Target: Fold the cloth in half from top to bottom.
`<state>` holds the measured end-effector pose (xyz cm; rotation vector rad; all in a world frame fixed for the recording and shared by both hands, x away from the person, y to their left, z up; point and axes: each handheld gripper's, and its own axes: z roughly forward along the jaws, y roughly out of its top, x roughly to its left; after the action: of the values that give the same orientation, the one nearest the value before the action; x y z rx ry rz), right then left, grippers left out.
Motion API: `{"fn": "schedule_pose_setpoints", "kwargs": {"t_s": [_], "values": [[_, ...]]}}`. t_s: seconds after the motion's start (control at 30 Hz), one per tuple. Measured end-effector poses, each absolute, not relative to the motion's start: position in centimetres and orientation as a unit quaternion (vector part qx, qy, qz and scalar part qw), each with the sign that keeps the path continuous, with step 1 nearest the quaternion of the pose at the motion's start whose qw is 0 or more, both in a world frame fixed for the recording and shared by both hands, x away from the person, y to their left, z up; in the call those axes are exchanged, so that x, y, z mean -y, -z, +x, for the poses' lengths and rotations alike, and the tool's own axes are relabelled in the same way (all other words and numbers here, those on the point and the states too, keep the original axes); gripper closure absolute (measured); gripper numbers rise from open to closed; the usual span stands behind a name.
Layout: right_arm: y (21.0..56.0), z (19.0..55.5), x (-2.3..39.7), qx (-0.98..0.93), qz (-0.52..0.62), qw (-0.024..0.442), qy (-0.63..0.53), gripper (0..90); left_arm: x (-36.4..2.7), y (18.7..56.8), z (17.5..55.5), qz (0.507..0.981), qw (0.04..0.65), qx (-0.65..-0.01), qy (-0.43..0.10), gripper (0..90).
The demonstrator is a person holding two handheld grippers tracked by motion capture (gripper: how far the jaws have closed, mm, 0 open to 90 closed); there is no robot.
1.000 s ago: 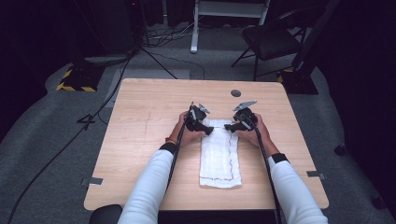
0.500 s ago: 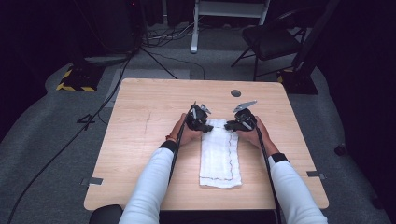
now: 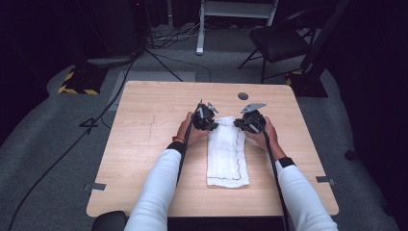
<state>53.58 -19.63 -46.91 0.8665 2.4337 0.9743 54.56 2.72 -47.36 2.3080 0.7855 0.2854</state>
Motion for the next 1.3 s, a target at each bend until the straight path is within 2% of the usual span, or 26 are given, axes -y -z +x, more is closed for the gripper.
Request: {"fn": "schedule_pose_setpoints", "kwargs": {"t_s": [0.3,0.7,0.93,1.3], "values": [[44.8,53.7,19.7,-0.85,0.31,0.223,-0.362,82.2,-2.3,45.1,55.0,0.883,0.335,-0.295,-0.143,81.8],[42.3,53.2,20.0,-0.842,0.3,0.246,-0.376,82.3,-3.0,42.6,54.6,0.877,0.374,-0.271,-0.136,81.0],[41.8,52.0,20.3,-0.842,0.284,0.239,-0.391,82.3,-3.6,42.1,53.3,0.879,0.38,-0.251,-0.138,79.4],[42.1,49.4,21.4,-0.838,0.267,0.209,-0.428,82.4,-4.5,42.4,51.0,0.881,0.399,-0.226,-0.114,80.5]]}}
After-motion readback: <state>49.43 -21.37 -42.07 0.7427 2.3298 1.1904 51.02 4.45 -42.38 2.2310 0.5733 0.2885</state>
